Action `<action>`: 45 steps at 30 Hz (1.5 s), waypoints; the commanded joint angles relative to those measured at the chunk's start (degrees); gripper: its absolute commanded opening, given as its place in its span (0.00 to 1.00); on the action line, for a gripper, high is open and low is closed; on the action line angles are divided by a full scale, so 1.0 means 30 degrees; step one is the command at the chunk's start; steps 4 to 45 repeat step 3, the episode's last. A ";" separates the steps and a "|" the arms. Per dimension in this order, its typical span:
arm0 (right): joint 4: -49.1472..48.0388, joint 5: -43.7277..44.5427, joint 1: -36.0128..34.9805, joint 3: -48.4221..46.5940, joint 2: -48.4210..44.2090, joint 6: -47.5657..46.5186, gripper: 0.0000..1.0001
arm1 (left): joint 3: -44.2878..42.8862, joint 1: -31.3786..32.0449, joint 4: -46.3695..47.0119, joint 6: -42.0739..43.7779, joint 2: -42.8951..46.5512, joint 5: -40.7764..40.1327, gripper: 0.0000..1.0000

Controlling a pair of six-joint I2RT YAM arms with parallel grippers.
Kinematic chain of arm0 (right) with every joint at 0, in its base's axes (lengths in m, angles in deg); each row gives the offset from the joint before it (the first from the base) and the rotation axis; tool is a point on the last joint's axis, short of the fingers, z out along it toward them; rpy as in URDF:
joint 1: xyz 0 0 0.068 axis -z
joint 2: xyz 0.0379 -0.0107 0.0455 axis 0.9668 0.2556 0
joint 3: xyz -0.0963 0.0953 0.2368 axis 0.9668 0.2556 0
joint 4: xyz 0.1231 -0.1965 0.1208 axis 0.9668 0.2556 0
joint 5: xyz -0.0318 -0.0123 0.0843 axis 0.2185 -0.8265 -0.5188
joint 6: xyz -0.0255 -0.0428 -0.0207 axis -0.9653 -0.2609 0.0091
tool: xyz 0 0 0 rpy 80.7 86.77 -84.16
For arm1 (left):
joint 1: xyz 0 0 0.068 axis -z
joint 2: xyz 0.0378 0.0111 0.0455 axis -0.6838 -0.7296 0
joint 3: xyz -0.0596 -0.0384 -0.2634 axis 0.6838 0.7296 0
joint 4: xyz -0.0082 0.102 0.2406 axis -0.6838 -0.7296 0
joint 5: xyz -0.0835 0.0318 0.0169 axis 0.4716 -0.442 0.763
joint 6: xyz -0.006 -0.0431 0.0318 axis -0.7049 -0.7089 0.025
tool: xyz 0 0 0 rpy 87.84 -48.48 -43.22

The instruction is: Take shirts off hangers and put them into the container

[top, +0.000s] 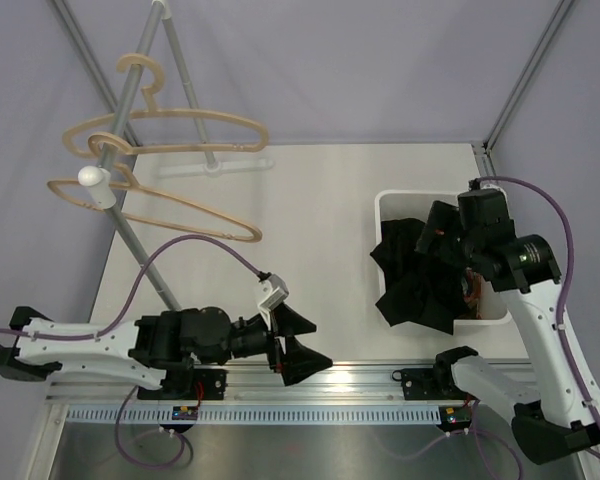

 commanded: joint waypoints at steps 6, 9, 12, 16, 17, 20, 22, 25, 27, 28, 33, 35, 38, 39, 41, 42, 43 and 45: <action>-0.4078 -0.3638 0.0034 0.2917 -0.2660 -0.1106 0.99 | -0.1578 0.0053 -0.0002 -0.0430 -0.1357 -0.1116 0.99; -0.4078 -0.3638 0.0034 0.2917 -0.2660 -0.1106 0.99 | -0.1578 0.0053 -0.0002 -0.0430 -0.1357 -0.1116 0.99; -0.4078 -0.3638 0.0034 0.2917 -0.2660 -0.1106 0.99 | -0.1578 0.0053 -0.0002 -0.0430 -0.1357 -0.1116 0.99; -0.4078 -0.3638 0.0034 0.2917 -0.2660 -0.1106 0.99 | -0.1578 0.0053 -0.0002 -0.0430 -0.1357 -0.1116 0.99; -0.4078 -0.3638 0.0034 0.2917 -0.2660 -0.1106 0.99 | -0.1578 0.0053 -0.0002 -0.0430 -0.1357 -0.1116 0.99; -0.4078 -0.3638 0.0034 0.2917 -0.2660 -0.1106 0.99 | -0.1578 0.0053 -0.0002 -0.0430 -0.1357 -0.1116 0.99; -0.4078 -0.3638 0.0034 0.2917 -0.2660 -0.1106 0.99 | -0.1578 0.0053 -0.0002 -0.0430 -0.1357 -0.1116 0.99; -0.4078 -0.3638 0.0034 0.2917 -0.2660 -0.1106 0.99 | -0.1578 0.0053 -0.0002 -0.0430 -0.1357 -0.1116 0.99; -0.4078 -0.3638 0.0034 0.2917 -0.2660 -0.1106 0.99 | -0.1578 0.0053 -0.0002 -0.0430 -0.1357 -0.1116 0.99; -0.4078 -0.3638 0.0034 0.2917 -0.2660 -0.1106 0.99 | -0.1578 0.0053 -0.0002 -0.0430 -0.1357 -0.1116 0.99; -0.4078 -0.3638 0.0034 0.2917 -0.2660 -0.1106 0.99 | -0.1578 0.0053 -0.0002 -0.0430 -0.1357 -0.1116 0.99; -0.4078 -0.3638 0.0034 0.2917 -0.2660 -0.1106 0.99 | -0.1578 0.0053 -0.0002 -0.0430 -0.1357 -0.1116 0.99; -0.4078 -0.3638 0.0034 0.2917 -0.2660 -0.1106 0.99 | -0.1578 0.0053 -0.0002 -0.0430 -0.1357 -0.1116 0.99; -0.4078 -0.3638 0.0034 0.2917 -0.2660 -0.1106 0.99 | -0.1578 0.0053 -0.0002 -0.0430 -0.1357 -0.1116 0.99; -0.4078 -0.3638 0.0034 0.2917 -0.2660 -0.1106 0.99 | -0.1578 0.0053 -0.0002 -0.0430 -0.1357 -0.1116 0.99; -0.4078 -0.3638 0.0034 0.2917 -0.2660 -0.1106 0.99 | -0.1578 0.0053 -0.0002 -0.0430 -0.1357 -0.1116 0.99; -0.4078 -0.3638 0.0034 0.2917 -0.2660 -0.1106 0.99 | -0.1578 0.0053 -0.0002 -0.0430 -0.1357 -0.1116 0.99; -0.4078 -0.3638 0.0034 0.2917 -0.2660 -0.1106 0.99 | -0.1578 0.0053 -0.0002 -0.0430 -0.1357 -0.1116 0.99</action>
